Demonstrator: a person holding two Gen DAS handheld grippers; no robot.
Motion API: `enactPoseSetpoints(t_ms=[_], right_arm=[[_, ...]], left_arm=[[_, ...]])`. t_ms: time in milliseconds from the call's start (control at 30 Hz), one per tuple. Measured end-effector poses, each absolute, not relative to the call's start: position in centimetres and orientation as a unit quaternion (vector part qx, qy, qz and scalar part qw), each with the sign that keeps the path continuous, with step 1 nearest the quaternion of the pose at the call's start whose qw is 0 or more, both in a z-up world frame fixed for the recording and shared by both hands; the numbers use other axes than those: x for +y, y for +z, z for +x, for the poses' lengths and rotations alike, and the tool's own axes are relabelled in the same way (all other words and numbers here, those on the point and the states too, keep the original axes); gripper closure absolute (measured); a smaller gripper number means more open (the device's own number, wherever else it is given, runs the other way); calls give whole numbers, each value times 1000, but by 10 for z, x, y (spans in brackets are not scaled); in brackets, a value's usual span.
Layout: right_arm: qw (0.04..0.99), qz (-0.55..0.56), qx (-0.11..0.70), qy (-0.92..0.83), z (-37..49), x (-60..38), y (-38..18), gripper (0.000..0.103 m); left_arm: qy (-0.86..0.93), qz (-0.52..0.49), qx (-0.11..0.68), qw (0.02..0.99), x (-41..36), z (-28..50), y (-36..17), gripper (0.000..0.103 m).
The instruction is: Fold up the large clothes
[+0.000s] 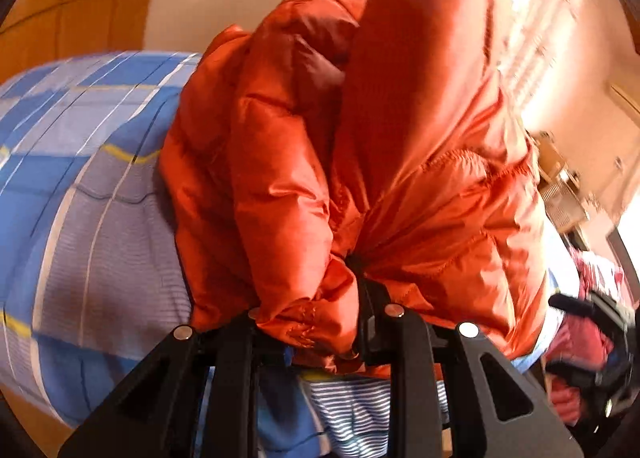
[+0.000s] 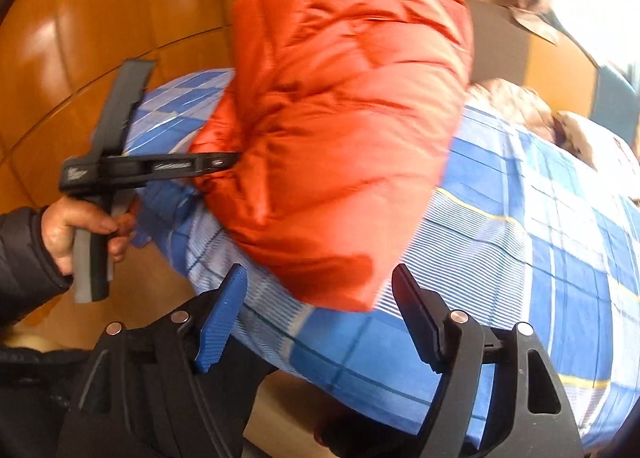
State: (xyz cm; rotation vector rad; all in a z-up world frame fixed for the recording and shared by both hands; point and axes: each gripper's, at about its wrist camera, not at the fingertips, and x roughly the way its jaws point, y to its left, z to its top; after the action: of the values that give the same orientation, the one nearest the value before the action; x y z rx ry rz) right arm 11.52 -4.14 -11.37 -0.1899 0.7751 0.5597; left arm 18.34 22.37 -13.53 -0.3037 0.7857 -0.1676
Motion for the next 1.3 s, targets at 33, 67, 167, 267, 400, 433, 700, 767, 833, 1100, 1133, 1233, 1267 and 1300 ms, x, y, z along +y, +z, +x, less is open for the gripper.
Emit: enactPoseSetpoints(t_ms=[33, 67, 167, 267, 400, 433, 700, 767, 833, 1100, 1133, 1233, 1267, 1300], right_arm=[[885, -89, 376, 262, 118, -44, -114, 29], [886, -86, 378, 255, 118, -46, -114, 29], [888, -81, 384, 240, 120, -51, -116, 29], [891, -77, 392, 215, 122, -52, -120, 29], [898, -55, 407, 160, 128, -56, -122, 29], [899, -44, 411, 148, 130, -57, -123, 29], [897, 21, 442, 4, 138, -75, -128, 29], [893, 32, 448, -29, 139, -76, -128, 29], [891, 49, 449, -54, 140, -79, -125, 29], [883, 112, 446, -97, 153, -68, -100, 35], [881, 121, 447, -94, 157, -65, -98, 37], [890, 128, 430, -87, 163, -47, -83, 39], [892, 129, 425, -83, 165, -43, -78, 40], [897, 128, 416, -77, 168, -35, -70, 42]], left_arm=[[-88, -139, 381, 910, 224, 184, -135, 80], [-98, -125, 381, 911, 224, 186, -133, 80], [-127, -94, 381, 911, 228, 188, -132, 80], [-153, -61, 379, 911, 229, 192, -130, 80], [-179, -28, 377, 909, 230, 196, -130, 80], [-184, -20, 376, 908, 230, 196, -129, 80], [-221, 18, 372, 901, 230, 196, -120, 80], [-231, 24, 371, 899, 230, 200, -119, 80], [-238, 27, 369, 898, 228, 201, -115, 80], [-265, 44, 361, 893, 229, 208, -114, 80], [-267, 45, 360, 893, 230, 209, -114, 80], [-271, 50, 356, 893, 231, 210, -114, 80], [-272, 52, 356, 893, 231, 210, -114, 80], [-273, 56, 354, 893, 231, 210, -114, 80]])
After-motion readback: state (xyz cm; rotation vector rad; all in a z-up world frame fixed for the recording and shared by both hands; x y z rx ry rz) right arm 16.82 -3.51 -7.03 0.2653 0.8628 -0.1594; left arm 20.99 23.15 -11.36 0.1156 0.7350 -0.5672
